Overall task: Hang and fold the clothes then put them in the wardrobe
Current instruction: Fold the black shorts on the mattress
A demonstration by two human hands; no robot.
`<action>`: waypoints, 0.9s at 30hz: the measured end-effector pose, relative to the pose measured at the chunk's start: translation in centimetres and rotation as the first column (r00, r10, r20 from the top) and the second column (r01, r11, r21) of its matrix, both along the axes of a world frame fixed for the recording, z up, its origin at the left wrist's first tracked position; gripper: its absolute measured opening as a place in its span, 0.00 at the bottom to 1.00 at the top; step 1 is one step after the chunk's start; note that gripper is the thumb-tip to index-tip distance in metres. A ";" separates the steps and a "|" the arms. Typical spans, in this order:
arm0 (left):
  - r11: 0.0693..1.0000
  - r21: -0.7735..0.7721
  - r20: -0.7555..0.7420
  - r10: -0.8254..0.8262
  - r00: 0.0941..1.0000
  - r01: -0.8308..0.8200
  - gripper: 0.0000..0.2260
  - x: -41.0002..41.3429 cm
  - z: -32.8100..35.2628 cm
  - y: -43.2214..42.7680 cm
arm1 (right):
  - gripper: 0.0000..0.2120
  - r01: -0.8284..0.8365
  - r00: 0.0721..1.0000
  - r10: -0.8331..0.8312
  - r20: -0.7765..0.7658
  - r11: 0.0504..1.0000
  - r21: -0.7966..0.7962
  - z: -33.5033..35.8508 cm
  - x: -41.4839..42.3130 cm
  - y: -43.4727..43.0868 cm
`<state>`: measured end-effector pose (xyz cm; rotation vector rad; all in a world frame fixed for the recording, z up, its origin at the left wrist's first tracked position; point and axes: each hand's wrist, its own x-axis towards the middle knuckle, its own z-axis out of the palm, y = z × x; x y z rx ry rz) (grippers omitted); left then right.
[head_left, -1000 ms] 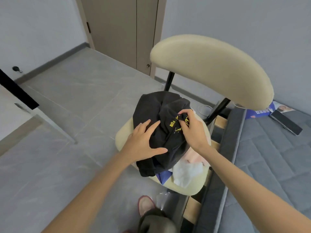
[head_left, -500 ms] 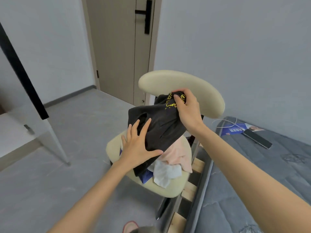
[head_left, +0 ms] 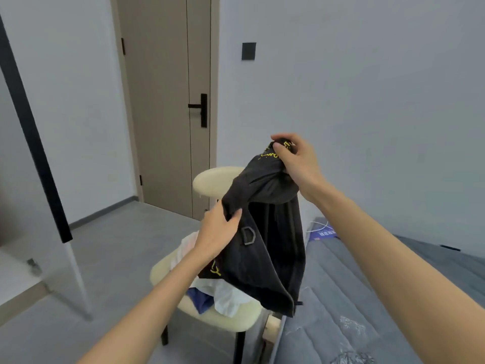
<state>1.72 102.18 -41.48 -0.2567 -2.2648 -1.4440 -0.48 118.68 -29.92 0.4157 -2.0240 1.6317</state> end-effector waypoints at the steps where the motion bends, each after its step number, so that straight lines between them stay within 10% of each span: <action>1: 0.994 0.105 0.010 -0.023 1.000 0.022 0.05 0.3 1.0 0.2 | 0.10 0.012 0.999 -0.012 0.035 1.000 0.014 -0.3 0.2 0.7; 13: 0.922 0.363 0.146 -0.201 0.969 0.136 0.05 2.4 5.2 0.7 | 0.42 -0.508 0.790 0.289 0.540 0.802 0.314 -8.5 5.2 3.6; 21: 0.917 0.392 0.210 -0.163 0.964 0.069 0.03 3.4 6.3 -2.7 | 0.50 -0.138 0.986 0.169 -0.003 0.812 0.567 -11.4 7.2 -2.1; 27: 0.962 0.267 0.282 -0.015 0.959 -0.063 0.10 3.2 6.2 -6.5 | 0.22 0.258 0.957 -0.161 -0.243 0.857 0.447 -10.0 5.2 -2.9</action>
